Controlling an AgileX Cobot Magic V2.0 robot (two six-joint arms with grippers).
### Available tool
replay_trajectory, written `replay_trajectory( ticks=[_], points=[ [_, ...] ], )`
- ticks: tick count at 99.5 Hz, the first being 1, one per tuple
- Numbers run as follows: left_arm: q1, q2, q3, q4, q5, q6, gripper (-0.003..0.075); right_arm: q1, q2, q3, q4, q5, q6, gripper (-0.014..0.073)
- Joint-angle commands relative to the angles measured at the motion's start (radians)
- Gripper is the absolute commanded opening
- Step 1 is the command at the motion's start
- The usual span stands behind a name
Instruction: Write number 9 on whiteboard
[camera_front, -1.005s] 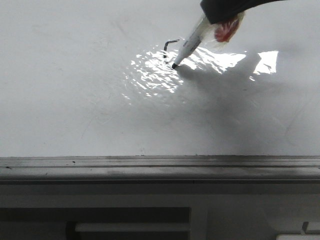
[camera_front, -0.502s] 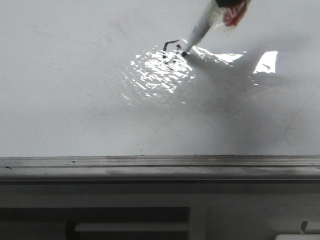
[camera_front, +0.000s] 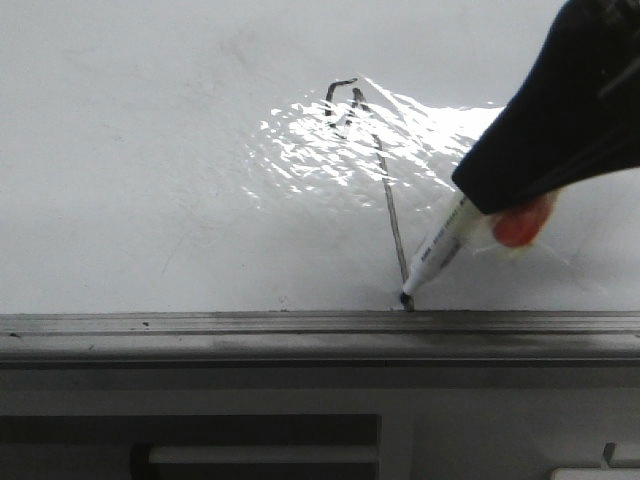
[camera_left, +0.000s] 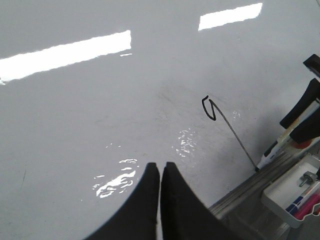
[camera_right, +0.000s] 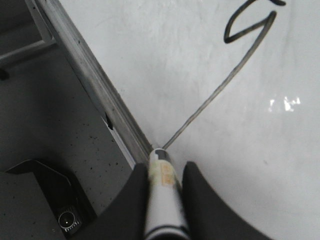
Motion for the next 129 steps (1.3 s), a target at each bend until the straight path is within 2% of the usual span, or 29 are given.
replay_trajectory(
  ticks=[1,12,17,21,28,34,41,43,52,71,92,119,129],
  points=[
    [0.004,0.014,-0.025,-0.028,-0.064,-0.012,-0.002,0.02,-0.044,-0.065,-0.025,-0.085,-0.026,-0.0041],
    [0.004,0.048,-0.028,-0.028,0.01,-0.008,-0.0012,0.093,-0.074,-0.113,-0.025,-0.067,-0.061,-0.0043],
    [0.004,0.09,-0.029,-0.038,0.067,0.0,0.0029,0.133,-0.078,-0.128,-0.023,-0.053,-0.079,-0.0045],
    [0.004,0.122,-0.033,-0.074,0.115,0.033,0.0096,0.168,-0.078,-0.136,-0.023,-0.044,-0.081,-0.0051],
    [0.004,0.193,-0.04,-0.188,0.176,0.179,0.025,0.228,-0.069,-0.138,-0.023,-0.039,-0.082,-0.0069],
    [0.004,0.255,-0.046,-0.318,0.205,0.372,0.0381,0.275,-0.059,-0.138,-0.023,-0.039,-0.089,-0.0069],
    [0.004,0.316,-0.049,-0.495,0.227,0.605,0.0445,0.328,-0.046,-0.138,-0.023,-0.043,-0.127,-0.0069],
    [0.004,0.334,-0.049,-0.558,0.234,0.688,0.0445,0.34,-0.04,-0.138,-0.023,-0.049,-0.132,-0.0069],
    [0.004,0.409,-0.049,-0.691,0.26,0.857,0.0412,0.365,-0.018,-0.138,-0.023,-0.084,-0.137,-0.0069],
    [0.004,0.576,-0.069,-0.754,0.355,0.988,0.0356,0.365,0.017,-0.138,-0.023,-0.136,-0.137,-0.0069],
    [-0.02,0.688,-0.152,-0.743,0.413,0.991,0.0356,0.365,0.03,-0.139,-0.023,-0.181,-0.137,-0.0069],
    [-0.133,0.771,-0.214,-0.665,0.404,0.991,0.0356,0.365,0.032,-0.139,-0.023,-0.189,-0.137,-0.0069],
    [-0.144,0.78,-0.214,-0.665,0.378,0.983,0.033,0.365,0.032,-0.139,-0.023,-0.189,-0.137,-0.0069]
  ],
)
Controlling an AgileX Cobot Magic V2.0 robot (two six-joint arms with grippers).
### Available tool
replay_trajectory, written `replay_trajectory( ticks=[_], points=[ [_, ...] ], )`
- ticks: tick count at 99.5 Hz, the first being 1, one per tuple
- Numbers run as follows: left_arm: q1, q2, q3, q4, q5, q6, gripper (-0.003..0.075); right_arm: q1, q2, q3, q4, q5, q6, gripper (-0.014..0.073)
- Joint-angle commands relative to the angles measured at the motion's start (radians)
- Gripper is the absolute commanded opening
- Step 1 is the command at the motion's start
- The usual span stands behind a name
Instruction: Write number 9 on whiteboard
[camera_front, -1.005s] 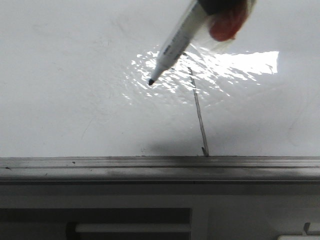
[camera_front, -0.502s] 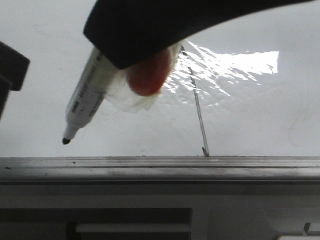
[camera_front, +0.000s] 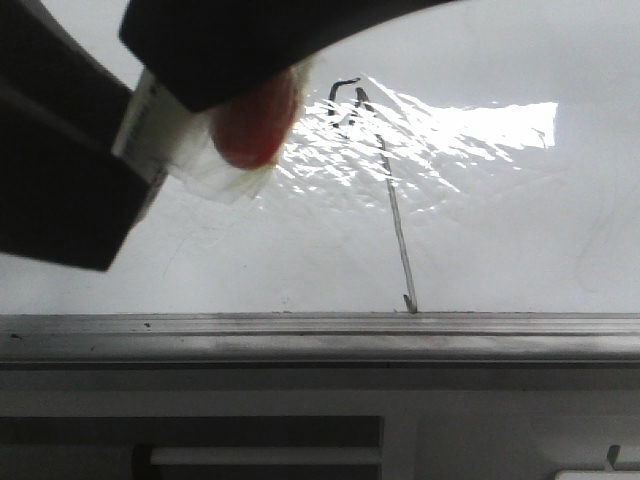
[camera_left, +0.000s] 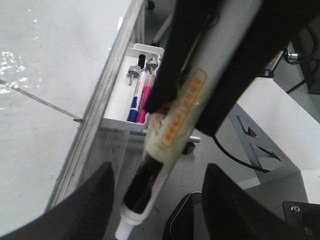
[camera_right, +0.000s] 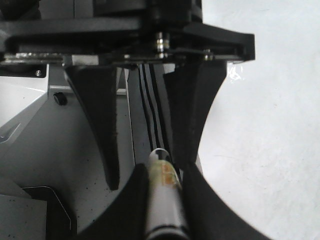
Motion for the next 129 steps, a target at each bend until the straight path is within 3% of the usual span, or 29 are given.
replay_trajectory(
  ticks=[1,22,40,51,57,64,81,91,113,120,129],
  points=[
    [-0.016,-0.002,-0.033,-0.048,-0.017,-0.005,0.0322,0.003,-0.011,-0.036,-0.01,-0.076,-0.009,-0.0069],
    [-0.016,-0.002,-0.033,-0.062,-0.025,-0.005,0.0109,0.003,-0.011,-0.036,-0.01,-0.05,-0.009,-0.0069],
    [-0.016,-0.002,-0.033,-0.083,-0.023,-0.005,0.0074,0.003,-0.01,-0.036,-0.005,-0.046,-0.009,-0.0069],
    [-0.016,-0.002,-0.033,-0.083,-0.023,-0.005,-0.0015,0.003,-0.004,-0.036,0.0,-0.046,-0.009,-0.0068],
    [-0.016,-0.002,-0.033,-0.083,-0.023,-0.005,-0.002,0.003,-0.004,-0.036,0.005,-0.043,-0.006,-0.0048],
    [-0.016,-0.002,-0.033,-0.083,-0.017,-0.005,-0.002,0.003,-0.002,-0.036,0.005,-0.044,-0.006,0.0034],
    [-0.016,-0.004,-0.027,-0.077,-0.015,-0.005,-0.002,0.003,-0.027,-0.036,-0.005,-0.071,-0.006,0.0414],
    [-0.016,-0.004,-0.026,-0.074,-0.013,-0.013,-0.002,-0.011,-0.078,-0.036,-0.016,-0.085,-0.006,0.0522],
    [-0.016,-0.004,-0.026,-0.074,-0.021,-0.053,-0.002,-0.105,-0.238,-0.036,-0.016,-0.099,0.017,0.05],
    [-0.016,-0.004,-0.026,-0.074,-0.038,-0.073,-0.002,-0.126,-0.289,-0.036,-0.016,-0.106,0.019,0.0408],
    [-0.016,-0.004,-0.026,-0.078,-0.116,-0.152,-0.002,-0.14,-0.334,-0.036,-0.016,-0.099,0.019,0.019]
  ],
)
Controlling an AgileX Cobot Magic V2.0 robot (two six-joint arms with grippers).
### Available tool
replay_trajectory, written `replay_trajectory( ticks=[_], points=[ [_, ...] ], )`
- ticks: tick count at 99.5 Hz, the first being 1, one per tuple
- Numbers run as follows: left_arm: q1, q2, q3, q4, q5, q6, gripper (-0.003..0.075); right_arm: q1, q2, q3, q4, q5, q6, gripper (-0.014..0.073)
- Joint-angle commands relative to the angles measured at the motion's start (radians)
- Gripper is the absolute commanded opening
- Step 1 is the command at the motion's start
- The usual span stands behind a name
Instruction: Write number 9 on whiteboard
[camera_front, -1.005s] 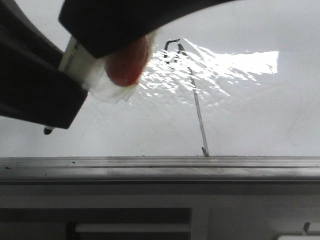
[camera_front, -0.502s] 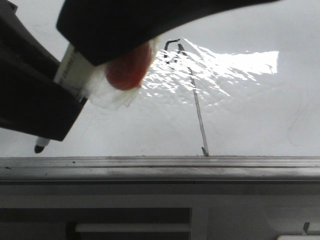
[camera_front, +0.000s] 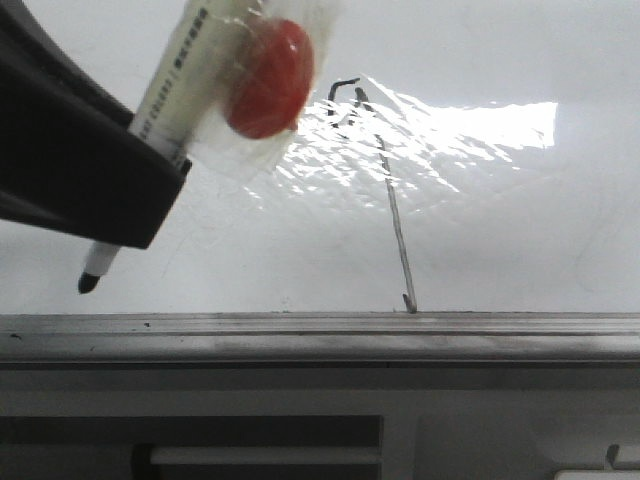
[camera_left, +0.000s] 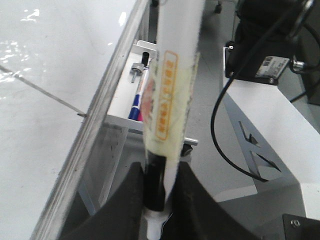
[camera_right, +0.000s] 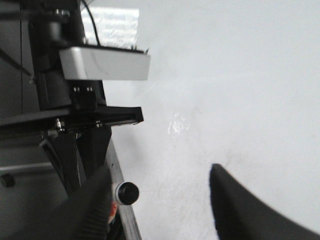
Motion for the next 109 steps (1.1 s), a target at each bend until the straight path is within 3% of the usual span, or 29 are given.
replay_trajectory(
  ticks=[1,8,11,23,40,72,100,109],
  points=[
    [-0.005,-0.013,-0.026,-0.07,-0.08,-0.086,-0.002,-0.016,-0.049,-0.035,-0.013,-0.077,0.008,0.0153],
    [-0.005,-0.013,-0.026,-0.074,-0.182,-0.156,-0.0021,-0.02,-0.066,-0.035,-0.013,-0.059,0.008,-0.0032],
    [-0.005,-0.013,-0.026,-0.074,-0.245,-0.216,-0.0021,-0.021,-0.068,-0.035,-0.011,-0.054,0.011,-0.0067],
    [-0.005,-0.013,-0.026,-0.074,-0.432,-0.413,-0.0021,-0.022,-0.069,-0.035,-0.011,-0.036,0.011,-0.0043],
    [-0.067,-0.011,-0.026,-0.074,-0.652,-0.513,-0.0021,-0.022,-0.069,-0.035,-0.013,-0.03,0.011,-0.0041],
    [-0.275,-0.011,-0.026,-0.154,-0.982,-0.513,-0.0021,-0.022,-0.054,-0.035,-0.016,-0.022,0.011,-0.0041],
    [-0.354,-0.011,0.029,-0.407,-1.075,-0.5,-0.0021,-0.022,-0.031,-0.035,-0.016,-0.005,0.017,-0.0041],
    [-0.376,-0.011,0.052,-0.478,-1.124,-0.416,-0.0021,-0.022,-0.021,-0.035,-0.016,-0.005,0.017,-0.0041]
  ],
)
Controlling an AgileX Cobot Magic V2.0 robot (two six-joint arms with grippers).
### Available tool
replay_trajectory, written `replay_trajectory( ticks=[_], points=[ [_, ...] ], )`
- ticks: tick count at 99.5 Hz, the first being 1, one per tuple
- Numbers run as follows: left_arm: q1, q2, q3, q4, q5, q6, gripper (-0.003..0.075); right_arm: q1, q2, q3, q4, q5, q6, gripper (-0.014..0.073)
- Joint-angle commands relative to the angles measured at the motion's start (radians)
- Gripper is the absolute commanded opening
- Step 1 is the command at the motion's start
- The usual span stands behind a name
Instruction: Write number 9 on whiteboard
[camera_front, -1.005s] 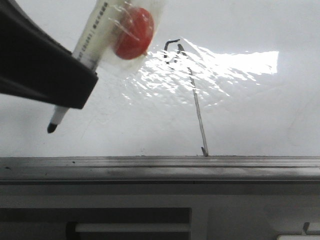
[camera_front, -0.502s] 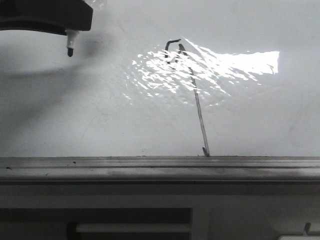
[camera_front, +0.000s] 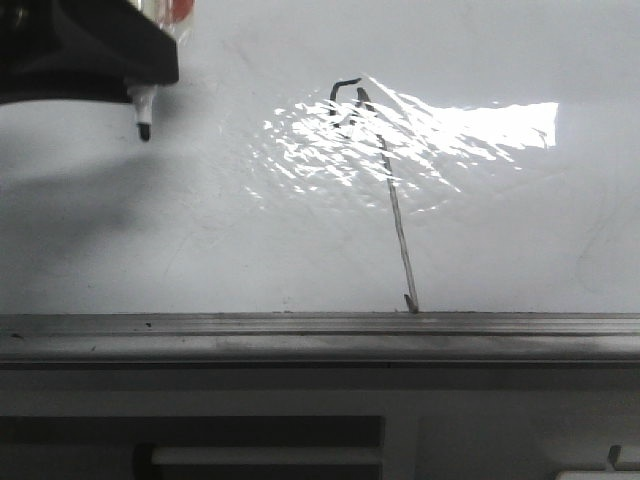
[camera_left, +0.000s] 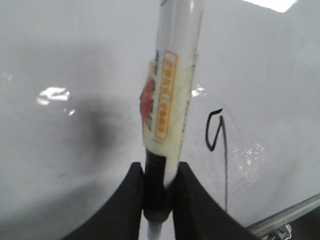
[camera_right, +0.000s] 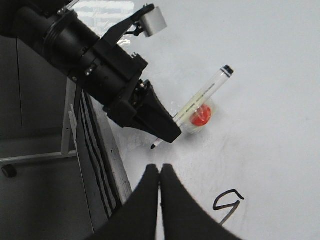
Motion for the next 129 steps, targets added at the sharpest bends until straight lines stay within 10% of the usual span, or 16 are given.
replay_trajectory(
  ticks=[1,20,77,129],
  points=[
    [-0.027,-0.011,-0.01,-0.087,-0.069,0.092,-0.0021,-0.006,0.007,-0.033,-0.015,-0.071,0.003,-0.0041],
    [-0.126,-0.011,-0.063,-0.314,-0.323,0.532,-0.0021,-0.006,0.007,-0.033,-0.015,-0.066,0.003,-0.0041],
    [-0.243,0.211,-0.185,-0.314,-0.419,0.321,-0.0021,-0.006,0.007,-0.033,-0.042,-0.028,0.048,-0.0041],
    [0.001,0.245,-0.185,-0.314,-0.159,0.317,-0.002,-0.006,0.007,-0.033,-0.05,-0.053,0.048,-0.0041]
  ],
)
